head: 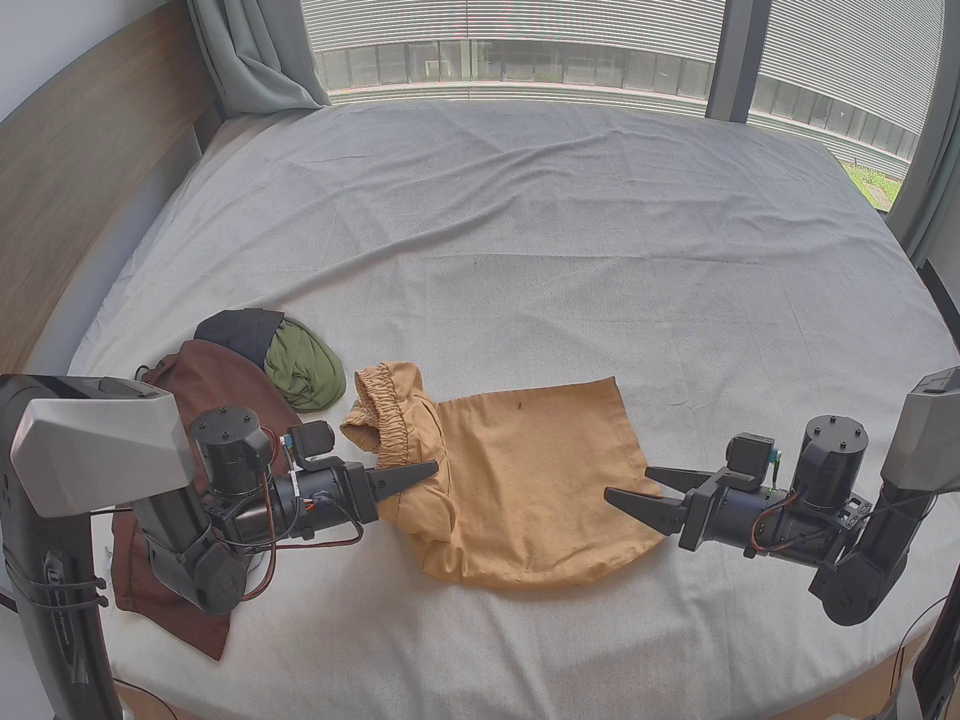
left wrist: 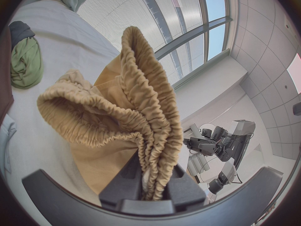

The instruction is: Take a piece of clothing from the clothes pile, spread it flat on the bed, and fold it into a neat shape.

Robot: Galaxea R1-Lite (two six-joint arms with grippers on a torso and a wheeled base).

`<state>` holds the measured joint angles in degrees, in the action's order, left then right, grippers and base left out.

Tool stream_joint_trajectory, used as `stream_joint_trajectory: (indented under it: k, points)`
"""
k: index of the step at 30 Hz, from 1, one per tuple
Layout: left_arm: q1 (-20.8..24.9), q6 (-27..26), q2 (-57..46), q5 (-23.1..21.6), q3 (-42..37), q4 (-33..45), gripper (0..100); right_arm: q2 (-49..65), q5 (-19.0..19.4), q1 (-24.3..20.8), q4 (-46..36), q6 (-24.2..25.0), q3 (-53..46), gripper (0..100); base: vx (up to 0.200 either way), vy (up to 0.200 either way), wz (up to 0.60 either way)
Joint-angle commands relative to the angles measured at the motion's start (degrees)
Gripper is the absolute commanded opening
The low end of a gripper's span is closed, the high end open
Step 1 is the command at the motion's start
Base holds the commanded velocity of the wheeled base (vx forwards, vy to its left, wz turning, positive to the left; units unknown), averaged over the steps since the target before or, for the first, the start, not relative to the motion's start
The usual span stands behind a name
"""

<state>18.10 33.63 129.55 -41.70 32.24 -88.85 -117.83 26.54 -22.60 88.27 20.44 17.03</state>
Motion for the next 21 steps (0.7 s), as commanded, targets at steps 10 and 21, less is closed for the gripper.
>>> stream_joint_trajectory:
  k: [10, 21]
  points:
    - [2.99, 1.70, 0.44, 0.04, 3.00, -0.01, 0, 0.94, 0.00, 0.19, -0.03, 0.03, 0.11, 100, 0.000, 0.000, 0.00]
    - [5.28, 5.30, 0.44, 0.13, 5.46, -0.01, 0, 2.26, 0.09, 0.98, -0.03, 0.03, 0.02, 100, 0.000, 0.000, 0.00]
